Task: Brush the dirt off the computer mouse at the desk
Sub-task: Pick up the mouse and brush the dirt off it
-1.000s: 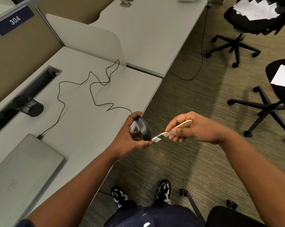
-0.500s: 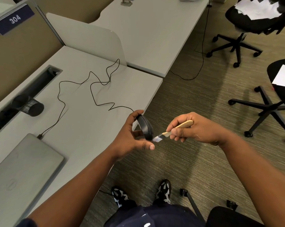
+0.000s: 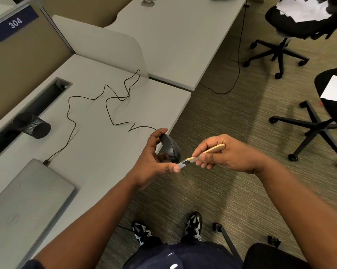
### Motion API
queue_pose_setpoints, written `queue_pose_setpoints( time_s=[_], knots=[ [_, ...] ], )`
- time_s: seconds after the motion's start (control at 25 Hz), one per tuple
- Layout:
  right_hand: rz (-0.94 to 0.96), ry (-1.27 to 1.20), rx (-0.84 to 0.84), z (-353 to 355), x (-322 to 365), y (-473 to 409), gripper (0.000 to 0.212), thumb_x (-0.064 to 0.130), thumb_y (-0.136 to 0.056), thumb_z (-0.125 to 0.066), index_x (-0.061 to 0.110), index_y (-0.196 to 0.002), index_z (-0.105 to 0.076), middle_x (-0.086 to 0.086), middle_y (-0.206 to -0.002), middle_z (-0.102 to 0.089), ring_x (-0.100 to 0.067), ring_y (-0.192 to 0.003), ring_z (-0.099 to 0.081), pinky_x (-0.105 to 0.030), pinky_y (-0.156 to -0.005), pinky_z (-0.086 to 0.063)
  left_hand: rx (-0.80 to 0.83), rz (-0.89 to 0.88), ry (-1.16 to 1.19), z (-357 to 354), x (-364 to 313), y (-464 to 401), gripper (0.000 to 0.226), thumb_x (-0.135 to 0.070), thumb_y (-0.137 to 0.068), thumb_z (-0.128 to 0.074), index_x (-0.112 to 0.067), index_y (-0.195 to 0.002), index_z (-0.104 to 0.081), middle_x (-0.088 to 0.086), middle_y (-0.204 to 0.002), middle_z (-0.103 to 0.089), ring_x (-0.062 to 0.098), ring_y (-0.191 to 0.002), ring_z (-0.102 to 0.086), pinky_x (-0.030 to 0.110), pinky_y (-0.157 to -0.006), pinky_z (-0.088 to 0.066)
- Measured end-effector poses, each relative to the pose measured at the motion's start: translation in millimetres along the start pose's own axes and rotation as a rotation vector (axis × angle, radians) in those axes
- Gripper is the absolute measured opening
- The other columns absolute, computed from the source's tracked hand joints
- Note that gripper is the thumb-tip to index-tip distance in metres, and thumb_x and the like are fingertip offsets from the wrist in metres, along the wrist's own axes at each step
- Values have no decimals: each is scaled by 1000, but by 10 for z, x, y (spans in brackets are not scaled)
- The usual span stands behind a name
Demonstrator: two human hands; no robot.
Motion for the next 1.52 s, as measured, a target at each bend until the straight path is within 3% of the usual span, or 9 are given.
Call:
queue_pose_setpoints(
  time_s=[0.16,0.32,0.44,0.6,0.88,1.04,1.2,1.32,1.52],
  knots=[
    [-5,-15,-72,62,-8,24,20,17,-93,-71,5,-108,-74,-26,-100,-76,-37,-90,-69,-34,-74,-59,-24,22,12,-3,4,-3,116,-30,-52,-98,-43,-150,-38,3,-157,-36,36,-117,-68,38,-89,-62],
    [34,-98,3,-5,93,49,21,13,-91,-71,1,-108,-72,-28,-99,-76,-32,-86,-72,-29,-69,-59,-38,75,75,-40,-1,11,121,-69,-49,-96,-41,-151,-37,2,-152,-40,28,-116,-69,37,-85,-61],
    [71,-60,-7,-94,88,-4,18,8,-92,-74,4,-109,-74,-25,-98,-76,-29,-86,-70,-29,-70,-58,-37,102,239,-83,-21,17,109,-78,-60,-86,-34,-148,-40,5,-141,-48,33,-113,-72,38,-81,-65],
    [90,25,-25,-148,25,-45,16,7,-94,-73,7,-109,-76,-20,-95,-76,-26,-83,-67,-30,-70,-56,-92,115,408,-57,-11,33,113,-84,-65,-78,-24,-154,-42,21,-154,-41,50,-115,-65,49,-86,-64],
    [74,18,-123,-55,-14,8,11,4,-94,-72,8,-103,-76,-26,-94,-74,-30,-83,-67,-37,-72,-55,-139,90,472,-62,-88,6,107,-78,-60,-87,-25,-144,-48,14,-144,-45,55,-116,-65,55,-93,-61],
    [114,-138,-109,-64,53,32,17,8,-90,-73,2,-105,-74,-27,-97,-76,-26,-82,-72,-28,-68,-59,-159,64,485,-39,-40,2,54,-49,-95,-58,-25,-143,-48,10,-140,-46,40,-105,-70,42,-81,-67],
    [132,-125,-102,-109,56,7,25,13,-84,-76,2,-107,-75,-29,-99,-75,-29,-85,-71,-30,-71,-58,-135,66,450,-51,-10,-4,44,-37,-97,-53,-30,-140,-50,13,-141,-44,44,-102,-66,34,-73,-65],
    [136,-77,-141,-95,12,16,26,13,-83,-78,3,-107,-77,-27,-97,-75,-38,-86,-70,-39,-73,-57,-139,88,530,-48,-3,-7,44,-32,-96,-55,-29,-139,-50,13,-137,-49,54,-110,-58,37,-75,-67],
    [166,32,-201,-62,-54,31,19,5,-87,-79,10,-105,-81,-21,-93,-77,-52,-88,-66,-61,-78,-55,-155,100,623,-59,-20,-15,47,-28,-93,-58,-27,-140,-49,15,-136,-53,47,-108,-69,39,-80,-67]
  ],
)
Point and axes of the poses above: each hand's wrist, its own y-axis away from the middle knuckle, its own z-axis out of the back of the hand, x = y × z, the point moved 3 cm from there along -y, towards the middle knuckle
